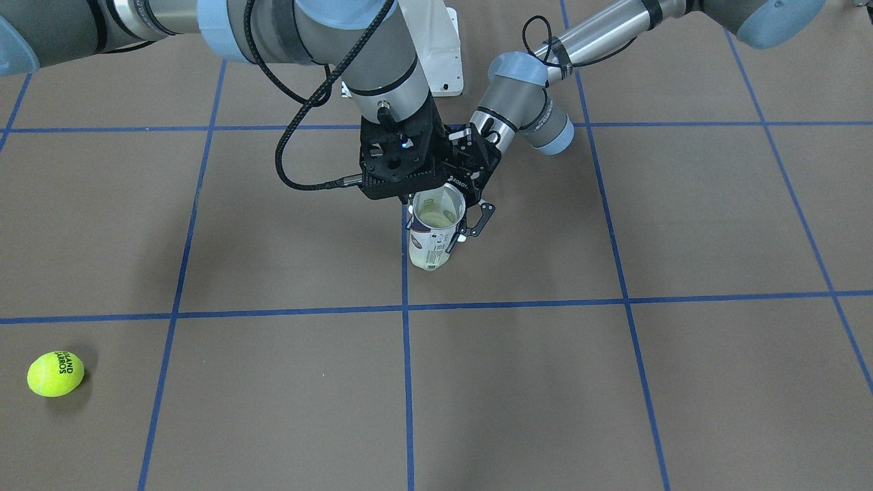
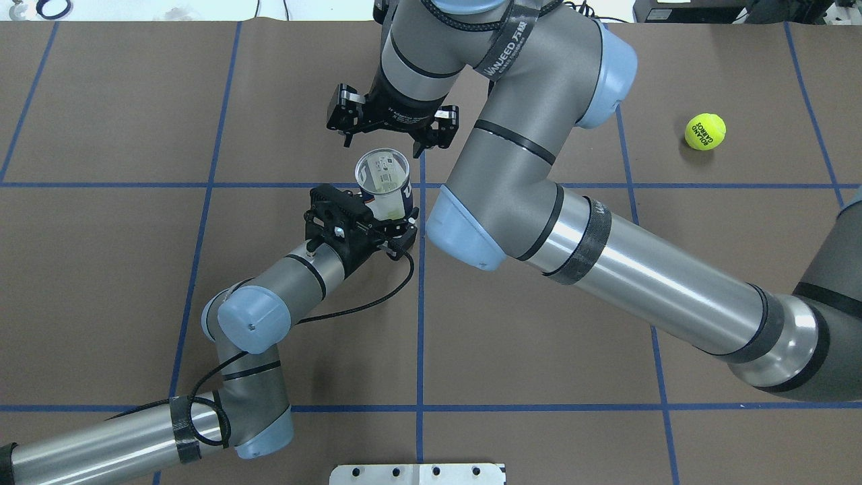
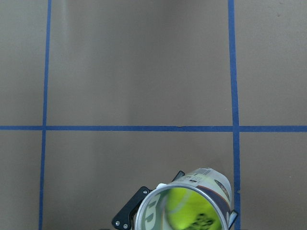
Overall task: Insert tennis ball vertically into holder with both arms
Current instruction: 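Move the right gripper to the second yellow tennis ball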
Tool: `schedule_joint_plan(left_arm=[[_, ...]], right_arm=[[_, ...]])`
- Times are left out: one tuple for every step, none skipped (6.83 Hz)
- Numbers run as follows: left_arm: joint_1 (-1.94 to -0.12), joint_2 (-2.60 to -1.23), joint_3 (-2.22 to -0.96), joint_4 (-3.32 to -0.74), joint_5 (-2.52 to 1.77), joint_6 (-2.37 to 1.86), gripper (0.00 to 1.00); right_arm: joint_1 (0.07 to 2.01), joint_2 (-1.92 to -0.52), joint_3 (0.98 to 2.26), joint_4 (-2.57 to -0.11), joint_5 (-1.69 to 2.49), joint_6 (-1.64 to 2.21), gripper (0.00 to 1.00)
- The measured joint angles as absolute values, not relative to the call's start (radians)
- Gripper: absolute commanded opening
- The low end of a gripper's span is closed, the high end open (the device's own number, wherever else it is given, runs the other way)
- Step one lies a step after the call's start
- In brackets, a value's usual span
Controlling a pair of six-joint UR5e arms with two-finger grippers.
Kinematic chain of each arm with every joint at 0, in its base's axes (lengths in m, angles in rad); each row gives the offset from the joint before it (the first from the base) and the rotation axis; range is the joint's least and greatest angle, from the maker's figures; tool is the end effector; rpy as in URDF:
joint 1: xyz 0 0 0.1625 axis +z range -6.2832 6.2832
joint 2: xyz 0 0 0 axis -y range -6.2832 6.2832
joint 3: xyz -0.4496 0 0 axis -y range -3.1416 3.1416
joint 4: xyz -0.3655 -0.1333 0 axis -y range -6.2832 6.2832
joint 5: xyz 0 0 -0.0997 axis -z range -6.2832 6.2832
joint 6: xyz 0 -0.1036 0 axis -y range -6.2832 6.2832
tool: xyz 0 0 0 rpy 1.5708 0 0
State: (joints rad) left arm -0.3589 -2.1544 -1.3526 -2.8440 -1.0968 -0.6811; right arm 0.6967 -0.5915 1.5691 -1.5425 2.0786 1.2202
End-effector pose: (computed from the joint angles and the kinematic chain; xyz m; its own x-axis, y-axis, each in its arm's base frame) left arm 0.5679 -0.4059 0.3014 0.5341 0.5379 -0.6522 0.5145 0.4053 0.7556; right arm -0.4893 -0.5175 0.0744 0.4700 0.0019 0.8827 -0.0898 0.9949 0.0456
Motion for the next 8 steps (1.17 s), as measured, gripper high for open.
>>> schedule_joint_plan(left_arm=[[-0.359,-2.155,-1.353,-2.844,-1.097,-0.681,0.79],[-0.359,-2.154,-1.353,-2.844,-1.097,-0.681,0.79],[-0.359,-2.155,-1.354,-2.844,-1.097,-0.681,0.8],[-0.359,-2.155,-1.354,-2.844,-1.097,-0.681,0.81],[-0.359,-2.155,-1.354,-2.844,-1.097,-0.681,0.81],[-0.358,-2.155,-1.354,-2.844,-1.097,-0.681,0.91],[-0.358,-2.156,-1.354,-2.843,-1.097,-0.681,0.99],[-0.358,-2.157,-1.354,-2.843,-1.097,-0.68,0.99]], right_arm=[[0.698,-0.592,1.581,-1.543,2.078,1.223,0.99],[0.701,-0.594,1.59,-1.543,2.078,1.223,0.99],[0.709,-0.598,1.595,-1.543,2.075,1.219,0.99],[0.723,-0.604,1.597,-1.543,2.072,1.209,0.99],[0.743,-0.611,1.596,-1.543,2.07,1.189,0.99],[0.769,-0.625,1.594,-1.544,2.07,1.146,0.99],[0.799,-0.654,1.594,-1.544,2.07,1.076,0.99],[0.827,-0.681,1.594,-1.544,2.07,1.018,0.99]])
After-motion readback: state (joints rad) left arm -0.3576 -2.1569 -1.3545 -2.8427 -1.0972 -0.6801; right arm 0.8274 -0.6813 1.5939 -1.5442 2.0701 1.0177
